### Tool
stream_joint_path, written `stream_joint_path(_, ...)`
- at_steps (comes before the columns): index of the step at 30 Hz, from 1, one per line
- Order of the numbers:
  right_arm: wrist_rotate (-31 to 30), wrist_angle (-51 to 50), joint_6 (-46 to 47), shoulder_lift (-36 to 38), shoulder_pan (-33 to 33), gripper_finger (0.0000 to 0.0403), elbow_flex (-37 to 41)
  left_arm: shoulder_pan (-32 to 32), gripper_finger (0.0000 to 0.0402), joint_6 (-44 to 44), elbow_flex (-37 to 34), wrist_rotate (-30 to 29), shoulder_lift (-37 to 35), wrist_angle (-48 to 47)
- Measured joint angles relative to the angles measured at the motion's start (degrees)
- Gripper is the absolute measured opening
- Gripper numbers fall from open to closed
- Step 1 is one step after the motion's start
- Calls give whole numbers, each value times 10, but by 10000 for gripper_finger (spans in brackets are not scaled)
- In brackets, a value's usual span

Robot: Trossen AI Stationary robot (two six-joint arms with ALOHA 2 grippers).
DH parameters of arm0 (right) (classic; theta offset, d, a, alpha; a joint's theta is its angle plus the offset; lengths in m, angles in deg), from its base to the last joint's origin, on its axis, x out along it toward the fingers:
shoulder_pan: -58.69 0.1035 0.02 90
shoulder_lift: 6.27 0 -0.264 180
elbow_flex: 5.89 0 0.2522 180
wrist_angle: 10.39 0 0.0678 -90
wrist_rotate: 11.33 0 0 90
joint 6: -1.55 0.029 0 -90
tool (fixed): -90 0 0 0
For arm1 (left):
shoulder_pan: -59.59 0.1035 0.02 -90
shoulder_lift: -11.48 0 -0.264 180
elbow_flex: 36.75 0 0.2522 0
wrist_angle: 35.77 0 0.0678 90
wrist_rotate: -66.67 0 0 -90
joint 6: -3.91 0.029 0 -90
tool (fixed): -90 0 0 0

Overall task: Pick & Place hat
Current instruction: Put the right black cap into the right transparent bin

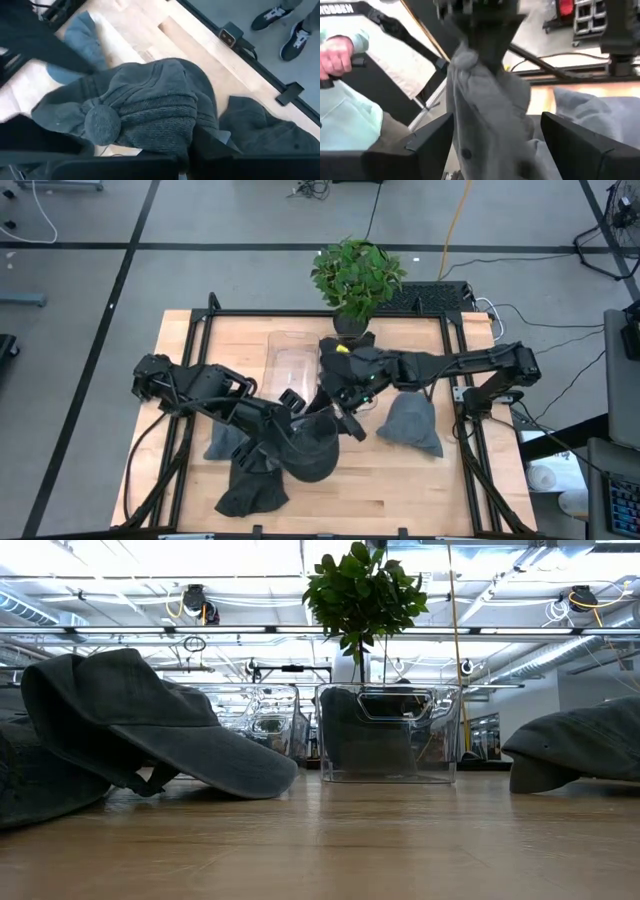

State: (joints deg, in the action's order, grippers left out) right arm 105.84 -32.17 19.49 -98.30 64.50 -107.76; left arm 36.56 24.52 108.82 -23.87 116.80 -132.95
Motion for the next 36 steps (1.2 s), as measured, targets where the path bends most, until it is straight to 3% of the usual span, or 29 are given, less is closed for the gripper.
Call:
stream_joint_path(4,3,-7,7,-3,4,280,2,0,0,-12,0,-2,0,-6)
stream_joint_path(8,2,-4,10,0,3,244,0,0,0,-15,0,0,0,-7)
stream_joint_path(15,32,-2,63,0,3,125,1,9,0,-30,0,0,0,-8)
stream_joint_path(21,58,-6,17,-1,3,17,1,22,0,-47,0,-2,0,-8)
stream_joint_path(27,29,-3,19,9,4,2,1,25,9,-92,0,-14,0,-8)
stream_joint_path(36,24,-21,11,48,7,1,1,26,74,-145,0,-21,-5,-7)
